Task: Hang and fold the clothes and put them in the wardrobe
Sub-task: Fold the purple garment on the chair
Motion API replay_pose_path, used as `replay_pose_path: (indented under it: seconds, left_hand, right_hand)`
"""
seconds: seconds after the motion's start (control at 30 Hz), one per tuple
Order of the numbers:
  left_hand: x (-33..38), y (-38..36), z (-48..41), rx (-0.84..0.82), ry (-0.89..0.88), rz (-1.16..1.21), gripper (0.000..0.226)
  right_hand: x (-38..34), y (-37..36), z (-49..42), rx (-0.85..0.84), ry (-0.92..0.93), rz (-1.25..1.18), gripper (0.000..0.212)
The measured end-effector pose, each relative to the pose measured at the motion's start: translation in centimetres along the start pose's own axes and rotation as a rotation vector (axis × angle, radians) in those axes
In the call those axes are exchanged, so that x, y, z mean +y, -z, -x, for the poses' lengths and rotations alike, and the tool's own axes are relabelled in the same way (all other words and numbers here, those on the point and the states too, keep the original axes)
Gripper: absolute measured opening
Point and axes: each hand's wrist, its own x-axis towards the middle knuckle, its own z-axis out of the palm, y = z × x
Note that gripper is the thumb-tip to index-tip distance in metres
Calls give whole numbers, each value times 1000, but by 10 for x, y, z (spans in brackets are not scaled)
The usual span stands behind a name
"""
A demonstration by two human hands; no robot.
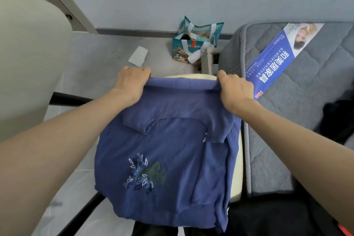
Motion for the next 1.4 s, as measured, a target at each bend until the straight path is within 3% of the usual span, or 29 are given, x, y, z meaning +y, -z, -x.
replay_pose_path:
  seconds: [0.23, 0.43, 0.63, 0.8, 0.97, 1.03, 1.1, 1.2, 1.27, 1.33, 1.4]
  left_hand:
    - [-2, 28, 22, 224, 36, 72, 54]
    - [1, 11, 84, 16, -18, -78, 68]
    - [15, -22, 127, -84, -24, -159, 73]
    - [23, -34, 165, -150, -14, -144, 81]
    - [39, -39, 195, -203, -56, -223, 90]
    - [46, -43, 202, -250, -64, -259, 90]
    - [52, -50, 208, -354, -30, -262, 91]
    - [50, -54, 218, -662, 79, -112, 103]
    - [47, -47, 219, -758, 52, -69, 97]
    - [47, -38, 210, -495, 13, -21, 54]
    - [54, -31, 193, -214, -3, 59, 38]
  right_hand:
    - [9, 36, 11, 294, 32, -82, 34]
    - [0, 3, 75, 152, 162, 14, 37]
    - [-7, -37, 126, 36, 189, -60, 31]
    - [-2, -47, 155, 130, 260, -99, 25]
    - [1, -55, 181, 234, 305, -117, 39]
    - [2, -64, 188, 131, 310, -72, 43]
    - [2, -77, 195, -79, 323, -1, 43]
    - [2, -95, 203, -410, 270, -9, 47]
    - [-3, -93, 209, -401, 229, -59, 38]
    - [-9, -94, 214, -244, 162, -214, 31]
    - [-19, -93, 220, -134, 111, -341, 36]
